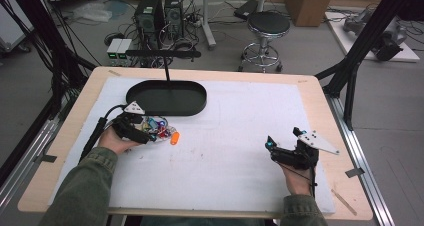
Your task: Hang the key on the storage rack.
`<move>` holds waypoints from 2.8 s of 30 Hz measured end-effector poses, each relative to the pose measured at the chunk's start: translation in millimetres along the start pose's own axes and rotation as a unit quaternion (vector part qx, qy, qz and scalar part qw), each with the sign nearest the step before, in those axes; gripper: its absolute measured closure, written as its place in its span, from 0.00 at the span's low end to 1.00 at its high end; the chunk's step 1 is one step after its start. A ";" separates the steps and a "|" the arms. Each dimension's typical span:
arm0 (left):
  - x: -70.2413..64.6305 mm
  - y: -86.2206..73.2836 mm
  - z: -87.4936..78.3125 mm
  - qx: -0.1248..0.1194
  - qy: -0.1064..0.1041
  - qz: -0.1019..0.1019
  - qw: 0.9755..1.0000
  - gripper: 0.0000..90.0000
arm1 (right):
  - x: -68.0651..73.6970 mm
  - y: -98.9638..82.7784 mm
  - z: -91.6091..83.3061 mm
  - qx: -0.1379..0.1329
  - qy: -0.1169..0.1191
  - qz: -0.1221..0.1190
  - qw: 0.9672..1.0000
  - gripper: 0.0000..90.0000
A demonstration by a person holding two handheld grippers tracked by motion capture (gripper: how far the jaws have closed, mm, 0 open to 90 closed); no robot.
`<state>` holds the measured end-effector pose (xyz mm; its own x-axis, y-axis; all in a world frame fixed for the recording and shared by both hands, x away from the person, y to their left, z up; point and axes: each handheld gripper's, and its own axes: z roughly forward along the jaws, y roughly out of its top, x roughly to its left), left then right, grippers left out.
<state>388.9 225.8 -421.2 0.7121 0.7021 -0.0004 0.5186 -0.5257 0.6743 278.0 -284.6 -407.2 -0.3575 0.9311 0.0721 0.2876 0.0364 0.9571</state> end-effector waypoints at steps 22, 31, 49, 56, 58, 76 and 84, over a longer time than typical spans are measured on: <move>-6.9 -1.9 10.5 0.000 -0.014 0.044 0.999 0.54 | 0.1 0.0 0.9 -0.001 0.000 -0.001 1.000 0.00; -11.2 -0.3 9.9 -0.004 -0.031 0.059 0.998 0.80 | 0.6 0.1 0.7 0.001 -0.001 -0.001 1.000 0.01; -2.4 1.6 -5.6 -0.028 -0.032 0.032 0.999 0.85 | -0.1 0.8 -0.5 -0.005 -0.004 0.001 1.000 0.01; -0.1 3.2 -14.9 -0.039 -0.029 0.028 0.998 0.85 | -0.2 1.3 -1.1 -0.008 -0.004 -0.001 1.000 0.01; 0.3 5.2 -18.3 -0.041 -0.029 0.027 0.998 0.85 | -0.3 1.4 -1.3 -0.009 -0.003 0.000 1.000 0.01; -1.4 38.2 -50.1 -0.057 -0.028 0.048 0.997 0.85 | -1.0 2.0 -2.7 -0.013 -0.002 0.003 1.000 0.01; 1.5 47.8 -61.8 -0.059 -0.029 0.049 0.997 0.85 | -1.0 2.0 -2.4 -0.012 -0.001 0.004 1.000 0.01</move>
<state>385.5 231.4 -343.4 0.7848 0.6191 0.0294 0.3882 -0.5280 0.7554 276.8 -286.3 -404.7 -0.3534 0.9322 0.0782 0.2678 0.0207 0.9632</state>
